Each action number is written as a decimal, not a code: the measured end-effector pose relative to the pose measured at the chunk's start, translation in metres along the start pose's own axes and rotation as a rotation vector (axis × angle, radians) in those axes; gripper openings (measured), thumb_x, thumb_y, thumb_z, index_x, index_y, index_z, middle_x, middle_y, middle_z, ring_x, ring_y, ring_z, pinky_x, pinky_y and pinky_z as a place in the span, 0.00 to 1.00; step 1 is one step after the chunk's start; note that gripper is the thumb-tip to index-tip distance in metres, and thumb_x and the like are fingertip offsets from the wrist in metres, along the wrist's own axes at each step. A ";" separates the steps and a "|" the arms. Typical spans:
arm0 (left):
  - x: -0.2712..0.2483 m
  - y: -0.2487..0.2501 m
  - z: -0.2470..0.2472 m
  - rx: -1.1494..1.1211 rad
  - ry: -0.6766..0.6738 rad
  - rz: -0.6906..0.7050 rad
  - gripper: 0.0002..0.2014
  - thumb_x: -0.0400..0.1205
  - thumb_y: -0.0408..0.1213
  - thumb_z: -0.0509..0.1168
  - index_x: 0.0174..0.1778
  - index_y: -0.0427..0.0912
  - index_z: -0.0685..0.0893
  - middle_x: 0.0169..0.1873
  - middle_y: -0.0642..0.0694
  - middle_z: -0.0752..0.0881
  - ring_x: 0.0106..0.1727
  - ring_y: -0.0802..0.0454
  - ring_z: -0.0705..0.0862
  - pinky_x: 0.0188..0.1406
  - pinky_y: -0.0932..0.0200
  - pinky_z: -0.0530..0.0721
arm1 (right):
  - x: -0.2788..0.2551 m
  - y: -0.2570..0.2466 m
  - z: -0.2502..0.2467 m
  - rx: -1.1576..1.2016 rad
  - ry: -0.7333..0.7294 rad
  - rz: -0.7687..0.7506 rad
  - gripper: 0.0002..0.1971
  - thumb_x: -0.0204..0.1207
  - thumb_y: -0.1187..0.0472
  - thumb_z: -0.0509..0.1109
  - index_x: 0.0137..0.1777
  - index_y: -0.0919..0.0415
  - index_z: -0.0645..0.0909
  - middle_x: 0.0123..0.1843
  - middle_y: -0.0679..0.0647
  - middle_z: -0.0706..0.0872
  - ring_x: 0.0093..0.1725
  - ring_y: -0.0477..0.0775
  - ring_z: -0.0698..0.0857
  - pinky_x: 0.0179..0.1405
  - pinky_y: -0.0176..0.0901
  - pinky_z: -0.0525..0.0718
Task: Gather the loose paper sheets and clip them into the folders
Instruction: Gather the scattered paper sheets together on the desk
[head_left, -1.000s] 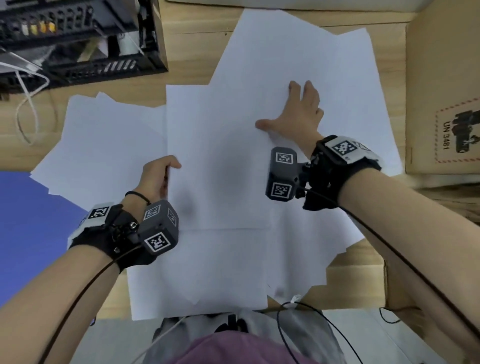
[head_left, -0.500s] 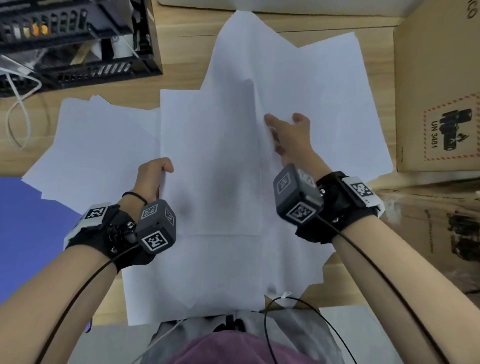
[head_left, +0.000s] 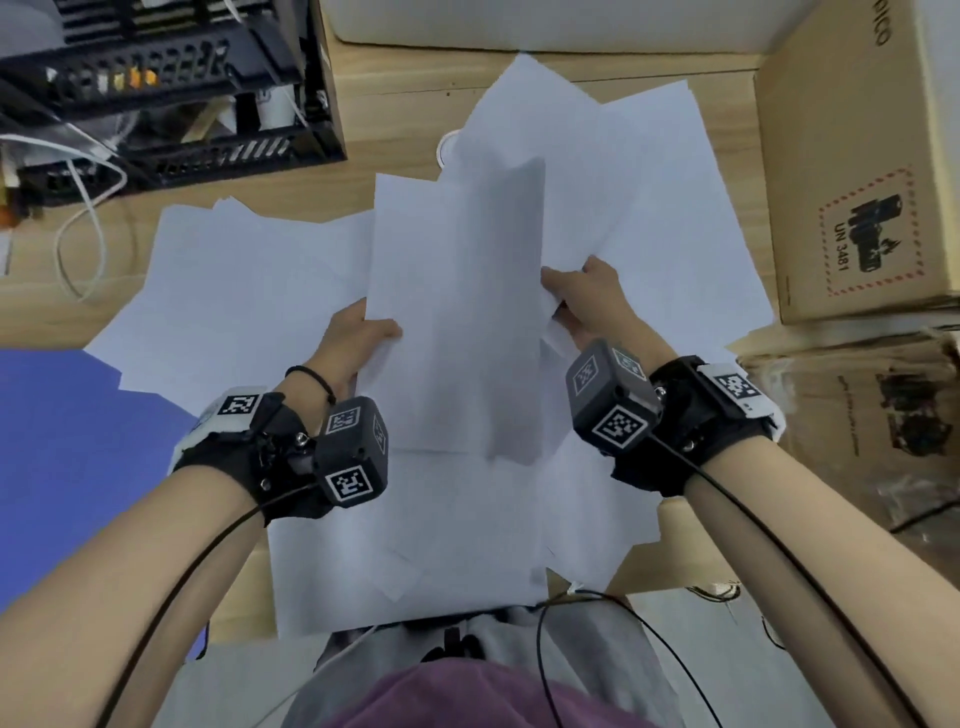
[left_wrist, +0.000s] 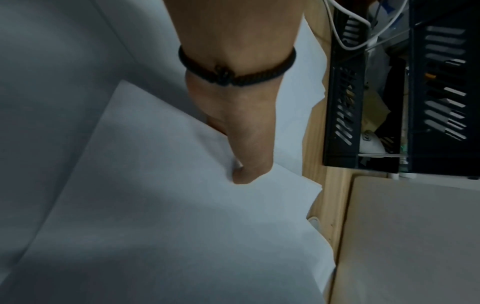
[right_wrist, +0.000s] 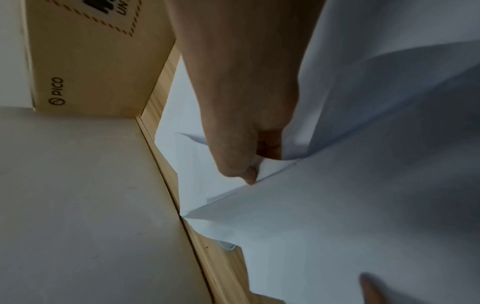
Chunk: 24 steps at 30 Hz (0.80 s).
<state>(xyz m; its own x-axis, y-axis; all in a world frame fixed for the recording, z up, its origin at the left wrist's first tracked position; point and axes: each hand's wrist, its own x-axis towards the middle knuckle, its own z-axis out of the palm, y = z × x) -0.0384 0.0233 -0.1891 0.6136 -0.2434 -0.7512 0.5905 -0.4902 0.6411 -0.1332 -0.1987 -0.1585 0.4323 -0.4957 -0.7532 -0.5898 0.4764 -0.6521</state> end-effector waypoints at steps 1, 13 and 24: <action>-0.004 0.001 0.001 0.000 -0.031 0.048 0.10 0.78 0.25 0.66 0.51 0.45 0.83 0.45 0.50 0.86 0.44 0.52 0.85 0.45 0.60 0.83 | -0.005 0.005 -0.001 -0.025 0.009 -0.014 0.10 0.78 0.73 0.69 0.40 0.63 0.72 0.28 0.51 0.80 0.20 0.45 0.79 0.18 0.33 0.76; -0.043 -0.050 -0.053 0.009 0.013 0.129 0.12 0.80 0.27 0.65 0.56 0.46 0.81 0.53 0.47 0.85 0.51 0.50 0.82 0.50 0.59 0.80 | -0.063 0.074 -0.001 -0.372 -0.068 0.065 0.10 0.81 0.74 0.56 0.48 0.64 0.77 0.35 0.57 0.81 0.23 0.49 0.83 0.23 0.35 0.78; -0.062 -0.092 -0.081 0.202 0.102 0.210 0.07 0.78 0.38 0.68 0.46 0.40 0.84 0.46 0.44 0.86 0.47 0.47 0.83 0.50 0.59 0.80 | -0.089 0.112 0.066 -0.767 0.140 -0.026 0.29 0.80 0.47 0.63 0.75 0.64 0.67 0.73 0.61 0.67 0.71 0.66 0.71 0.67 0.54 0.73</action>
<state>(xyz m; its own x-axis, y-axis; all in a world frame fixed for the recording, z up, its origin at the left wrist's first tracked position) -0.0883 0.1519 -0.1889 0.7667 -0.2760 -0.5796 0.3359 -0.5969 0.7286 -0.1928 -0.0534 -0.1702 0.3923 -0.6112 -0.6874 -0.9096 -0.1467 -0.3887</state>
